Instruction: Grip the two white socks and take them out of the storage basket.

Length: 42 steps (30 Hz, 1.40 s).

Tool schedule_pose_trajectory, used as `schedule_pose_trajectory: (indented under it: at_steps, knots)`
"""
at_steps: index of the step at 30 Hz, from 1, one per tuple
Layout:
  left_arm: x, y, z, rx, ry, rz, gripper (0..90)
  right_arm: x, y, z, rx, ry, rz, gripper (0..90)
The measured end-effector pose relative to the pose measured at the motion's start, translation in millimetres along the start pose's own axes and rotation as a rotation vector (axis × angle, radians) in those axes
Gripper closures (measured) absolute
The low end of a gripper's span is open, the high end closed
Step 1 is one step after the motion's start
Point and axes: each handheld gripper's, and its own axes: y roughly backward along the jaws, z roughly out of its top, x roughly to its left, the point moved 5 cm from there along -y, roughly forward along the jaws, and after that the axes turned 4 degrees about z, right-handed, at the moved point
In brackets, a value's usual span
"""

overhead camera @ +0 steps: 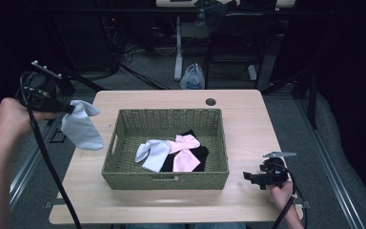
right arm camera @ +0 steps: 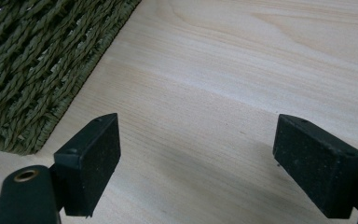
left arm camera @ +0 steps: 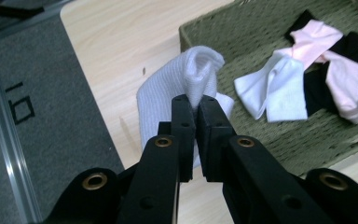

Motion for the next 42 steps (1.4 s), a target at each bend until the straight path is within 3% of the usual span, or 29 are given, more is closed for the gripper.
schedule_pose_trajectory:
  at_steps: [3,5,8,15,19,21,23,29,34,36,37,38,42]
  knots:
    - [2.9,-2.6,-4.3,0.006,0.009,0.005,86.7,0.0,-0.5,0.2,-0.002,0.006,0.001,14.6]
    - [7.9,-10.5,-12.8,0.026,0.022,0.021,86.7,0.2,-0.5,0.1,0.001,0.004,0.002,14.6]
    - [9.5,-22.6,-20.9,0.049,0.03,0.011,86.6,0.5,-0.4,0.0,0.005,0.002,0.003,14.6]
    - [8.3,-66.0,-44.7,0.085,0.066,-0.013,86.5,0.7,-0.4,-0.1,0.009,0.002,0.0,14.7]
    - [5.2,-96.6,-62.5,0.121,0.092,-0.048,86.4,0.5,-0.7,-0.3,0.011,0.005,-0.005,14.7]
    - [4.7,-101.8,-65.4,0.124,0.1,-0.056,86.4,0.9,-0.7,-0.2,0.011,0.005,-0.001,14.6]
    - [1.2,-123.7,-76.3,0.151,0.116,-0.066,86.4,1.1,-1.0,-0.2,0.01,0.005,-0.005,14.6]
    - [-3.2,-149.7,-87.6,0.177,0.14,-0.096,85.5,2.7,-2.3,-0.4,0.019,0.013,0.001,14.6]
    - [-8.1,-174.4,-98.5,0.198,0.183,-0.121,84.2,3.0,-2.4,-0.5,0.017,0.013,-0.002,14.6]
    - [-10.0,-179.6,-101.6,0.207,0.195,-0.141,80.3,3.4,-2.3,-0.5,0.017,0.014,0.002,14.6]
    - [-10.0,-179.6,-101.6,0.207,0.195,-0.141,74.7,3.4,-2.3,-0.5,0.017,0.014,0.002,14.6]
    - [-10.1,-180.4,-102.5,0.195,0.199,-0.167,68.4,3.4,-2.2,-0.5,0.017,0.015,0.002,14.6]
    - [-6.4,-168.5,-100.7,0.141,0.215,-0.159,45.9,2.3,-1.7,-0.7,0.017,0.016,0.0,14.7]
